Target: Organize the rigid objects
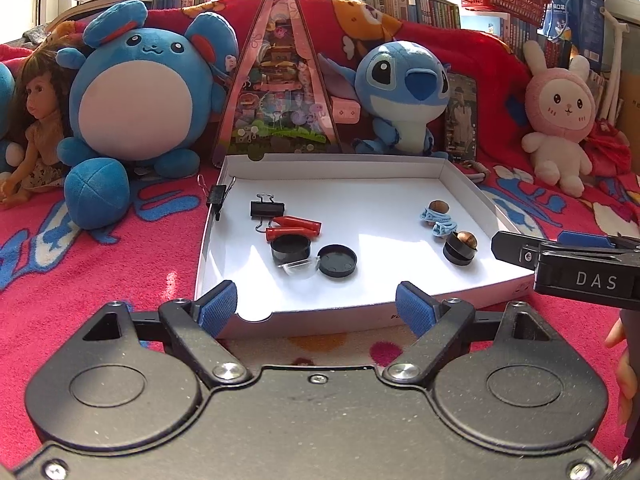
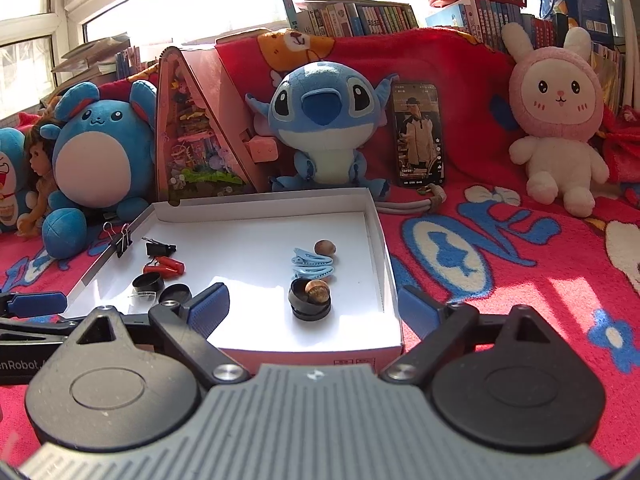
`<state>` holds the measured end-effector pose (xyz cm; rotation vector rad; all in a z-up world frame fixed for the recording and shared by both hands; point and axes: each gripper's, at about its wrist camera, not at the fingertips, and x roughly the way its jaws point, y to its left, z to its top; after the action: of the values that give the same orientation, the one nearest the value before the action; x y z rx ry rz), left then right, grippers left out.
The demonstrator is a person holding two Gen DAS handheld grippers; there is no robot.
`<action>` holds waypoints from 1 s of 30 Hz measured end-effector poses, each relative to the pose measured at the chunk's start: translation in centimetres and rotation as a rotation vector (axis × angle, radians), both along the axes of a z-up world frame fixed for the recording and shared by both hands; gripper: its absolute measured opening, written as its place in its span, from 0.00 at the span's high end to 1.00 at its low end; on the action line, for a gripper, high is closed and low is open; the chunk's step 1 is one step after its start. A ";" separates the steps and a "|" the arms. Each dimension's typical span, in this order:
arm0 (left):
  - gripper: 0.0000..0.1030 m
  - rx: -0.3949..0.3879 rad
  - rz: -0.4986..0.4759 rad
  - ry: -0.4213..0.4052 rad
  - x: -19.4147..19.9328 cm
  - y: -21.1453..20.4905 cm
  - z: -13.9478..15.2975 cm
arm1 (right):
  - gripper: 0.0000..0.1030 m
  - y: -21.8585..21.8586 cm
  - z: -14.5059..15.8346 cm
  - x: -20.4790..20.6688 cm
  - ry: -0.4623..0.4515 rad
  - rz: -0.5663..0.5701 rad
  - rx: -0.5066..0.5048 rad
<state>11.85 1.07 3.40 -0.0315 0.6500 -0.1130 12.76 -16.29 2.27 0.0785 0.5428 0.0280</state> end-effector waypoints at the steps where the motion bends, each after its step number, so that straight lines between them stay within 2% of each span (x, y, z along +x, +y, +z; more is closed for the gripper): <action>1: 0.17 0.001 -0.002 -0.001 -0.3 0.0 0.0 | 0.06 0.0 0.0 -0.3 -0.002 0.001 0.002; 14: 0.16 0.030 0.023 0.015 -2.9 0.0 -2.5 | 0.00 0.5 -1.6 -3.3 -0.013 -0.015 -0.016; 25: 0.14 0.080 0.067 0.014 -2.6 -0.1 -5.0 | 0.00 1.1 -5.3 -3.3 0.080 -0.031 -0.061; 30: 0.11 0.091 0.082 -0.003 -2.4 -0.2 -5.4 | 0.00 1.4 -5.9 -3.1 0.103 -0.038 -0.076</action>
<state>9.44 0.88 -1.98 0.0294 0.6489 -0.0040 9.70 -14.93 -3.59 0.0161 0.6443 -0.0341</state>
